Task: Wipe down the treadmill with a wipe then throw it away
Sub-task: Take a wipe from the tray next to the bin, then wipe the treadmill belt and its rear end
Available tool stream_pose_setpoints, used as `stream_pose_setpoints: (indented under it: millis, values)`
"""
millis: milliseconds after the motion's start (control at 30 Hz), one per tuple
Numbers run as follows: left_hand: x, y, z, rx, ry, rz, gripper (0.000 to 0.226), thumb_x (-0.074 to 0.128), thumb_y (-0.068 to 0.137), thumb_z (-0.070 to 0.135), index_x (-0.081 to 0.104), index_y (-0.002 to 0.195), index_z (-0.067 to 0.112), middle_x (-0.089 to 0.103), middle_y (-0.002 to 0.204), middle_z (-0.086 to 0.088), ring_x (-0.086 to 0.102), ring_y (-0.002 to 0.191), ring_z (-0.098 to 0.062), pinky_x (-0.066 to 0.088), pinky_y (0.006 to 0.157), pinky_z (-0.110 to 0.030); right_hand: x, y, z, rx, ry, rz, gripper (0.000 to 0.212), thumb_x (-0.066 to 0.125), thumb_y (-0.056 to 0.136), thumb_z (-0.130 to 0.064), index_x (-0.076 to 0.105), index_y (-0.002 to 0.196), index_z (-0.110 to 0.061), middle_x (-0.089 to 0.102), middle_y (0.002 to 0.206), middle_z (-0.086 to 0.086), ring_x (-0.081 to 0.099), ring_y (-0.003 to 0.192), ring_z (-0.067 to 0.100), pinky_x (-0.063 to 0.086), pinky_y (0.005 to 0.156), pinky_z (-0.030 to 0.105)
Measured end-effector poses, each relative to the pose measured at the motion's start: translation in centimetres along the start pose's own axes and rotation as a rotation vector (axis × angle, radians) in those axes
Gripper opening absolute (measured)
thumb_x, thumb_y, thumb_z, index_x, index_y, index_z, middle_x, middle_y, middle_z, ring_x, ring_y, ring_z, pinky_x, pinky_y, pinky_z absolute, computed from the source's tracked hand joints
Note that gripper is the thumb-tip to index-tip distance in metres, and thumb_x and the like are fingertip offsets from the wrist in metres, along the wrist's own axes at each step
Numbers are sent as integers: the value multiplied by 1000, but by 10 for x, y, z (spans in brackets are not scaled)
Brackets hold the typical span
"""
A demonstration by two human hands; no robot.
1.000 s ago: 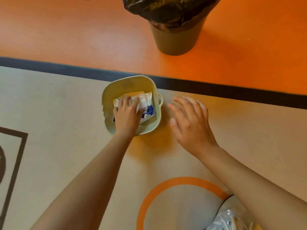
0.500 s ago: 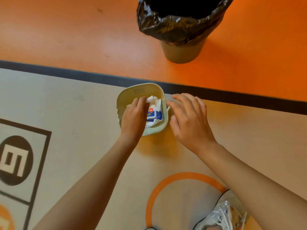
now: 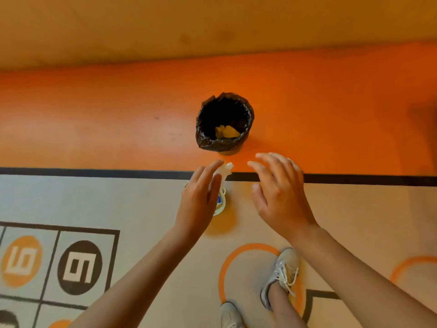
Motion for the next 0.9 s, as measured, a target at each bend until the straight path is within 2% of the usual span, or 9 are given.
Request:
stream_pose_setpoints:
  millis: [133,233,300,400,467,600,667,767,900]
  values:
    - [-63,-6,121,83,-30,-26,40,39,108,39,51,144,27,62,126,3,56,101,1,51,80,-17,-133,-17,-41,49,-43,81,41,53,99,-23,59,138,-12,54,145,11,43,140,31,33,115,54]
    - [-92,-19,200,125,-74,-80,36,40,108,42,46,144,39,57,129,12,57,104,-1,51,81,-19,-221,-43,-62,104,-107,151,42,53,100,-25,56,140,-12,52,147,11,42,142,32,31,115,57]
    - [-103,-30,249,164,-97,-93,36,39,106,46,46,141,45,52,133,17,54,112,-1,47,85,-15,-272,-67,-70,136,-138,201,43,51,102,-28,55,142,-14,50,149,9,41,143,31,26,119,57]
    - [-105,-48,316,247,-114,-132,32,38,105,47,43,136,54,52,131,19,51,108,11,44,84,-13,-332,-106,-75,171,-202,252,44,45,104,-33,54,144,-16,49,151,9,39,145,30,23,121,57]
    - [-98,-62,358,309,-111,-165,32,38,106,46,44,138,50,53,130,18,51,110,16,46,84,-14,-361,-134,-69,198,-236,268,45,42,105,-35,52,144,-17,49,152,9,38,146,31,26,120,58]
    - [-67,-85,439,394,-101,-230,37,38,108,43,54,141,33,59,124,12,55,107,9,44,81,-8,-420,-193,-41,250,-275,351,42,42,106,-34,53,143,-17,51,150,11,41,144,32,34,115,60]
    - [-46,-100,474,428,-117,-243,40,39,108,42,56,141,27,60,124,11,54,107,12,43,82,-6,-446,-229,-23,275,-278,404,43,39,107,-35,55,142,-16,52,150,11,42,143,32,35,114,58]
    - [-3,-131,521,444,-128,-278,38,40,109,39,57,140,25,57,127,12,48,111,20,39,85,-2,-483,-294,11,312,-302,482,41,51,104,-29,53,143,-16,50,151,10,42,144,31,33,116,55]
    - [65,-176,587,475,-119,-325,48,36,107,49,58,139,21,59,124,7,52,102,4,41,80,-10,-533,-388,62,351,-359,541,49,59,99,-28,45,146,-18,45,152,9,39,143,30,27,119,53]
Point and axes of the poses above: each hand's wrist, its own y-axis towards the middle knuckle, its own x-axis out of the palm, z = x × y, the point moved 8 cm from there along y, towards the middle knuckle
